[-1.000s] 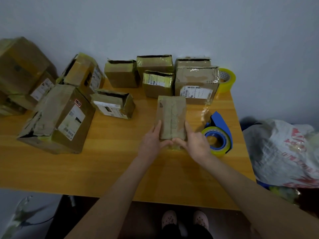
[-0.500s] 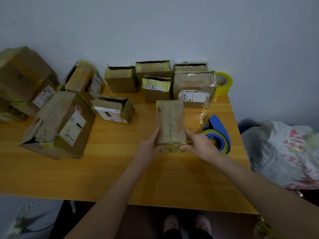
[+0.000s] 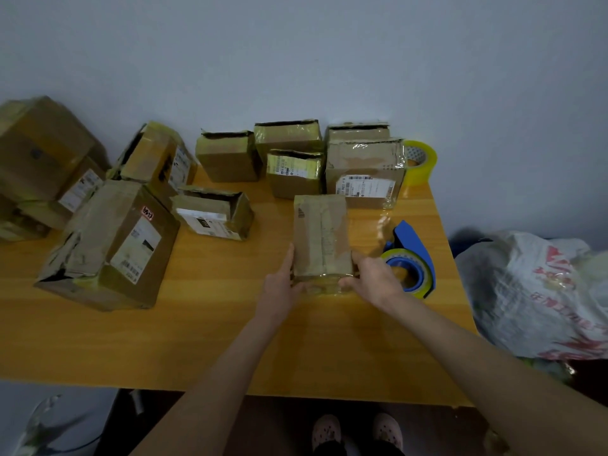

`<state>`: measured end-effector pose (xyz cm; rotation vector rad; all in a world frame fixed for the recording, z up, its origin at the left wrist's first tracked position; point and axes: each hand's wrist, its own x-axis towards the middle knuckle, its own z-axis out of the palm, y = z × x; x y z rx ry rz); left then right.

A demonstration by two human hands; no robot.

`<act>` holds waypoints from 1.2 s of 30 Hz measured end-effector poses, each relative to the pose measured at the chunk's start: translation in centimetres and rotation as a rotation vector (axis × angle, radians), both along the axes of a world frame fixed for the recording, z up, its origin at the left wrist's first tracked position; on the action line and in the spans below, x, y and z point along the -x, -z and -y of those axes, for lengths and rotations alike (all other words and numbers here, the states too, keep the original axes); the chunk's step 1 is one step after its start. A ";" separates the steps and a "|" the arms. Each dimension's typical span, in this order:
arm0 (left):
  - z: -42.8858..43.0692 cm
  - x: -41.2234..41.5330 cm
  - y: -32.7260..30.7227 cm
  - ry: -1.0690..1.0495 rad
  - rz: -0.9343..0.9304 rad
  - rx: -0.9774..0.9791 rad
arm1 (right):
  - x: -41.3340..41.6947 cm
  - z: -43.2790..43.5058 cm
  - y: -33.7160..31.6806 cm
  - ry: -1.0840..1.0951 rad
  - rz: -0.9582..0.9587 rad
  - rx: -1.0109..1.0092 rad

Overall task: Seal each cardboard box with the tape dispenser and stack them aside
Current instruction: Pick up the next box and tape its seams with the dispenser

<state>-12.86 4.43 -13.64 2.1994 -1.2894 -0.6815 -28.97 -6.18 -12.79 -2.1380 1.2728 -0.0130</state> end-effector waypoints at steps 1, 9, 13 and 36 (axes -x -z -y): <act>0.1 -0.1 -0.2 -0.009 -0.035 -0.010 | 0.0 0.2 -0.3 -0.006 0.013 -0.024; 2.0 0.8 0.0 -0.143 -0.004 -0.060 | -1.7 -0.3 -0.7 0.098 -0.025 0.027; 2.0 -0.3 -0.1 -0.120 0.021 -0.049 | -1.1 0.1 -0.9 0.121 -0.013 0.022; -0.4 -3.9 -9.1 -0.350 -0.234 0.138 | -8.2 -1.3 -5.9 0.217 0.292 0.019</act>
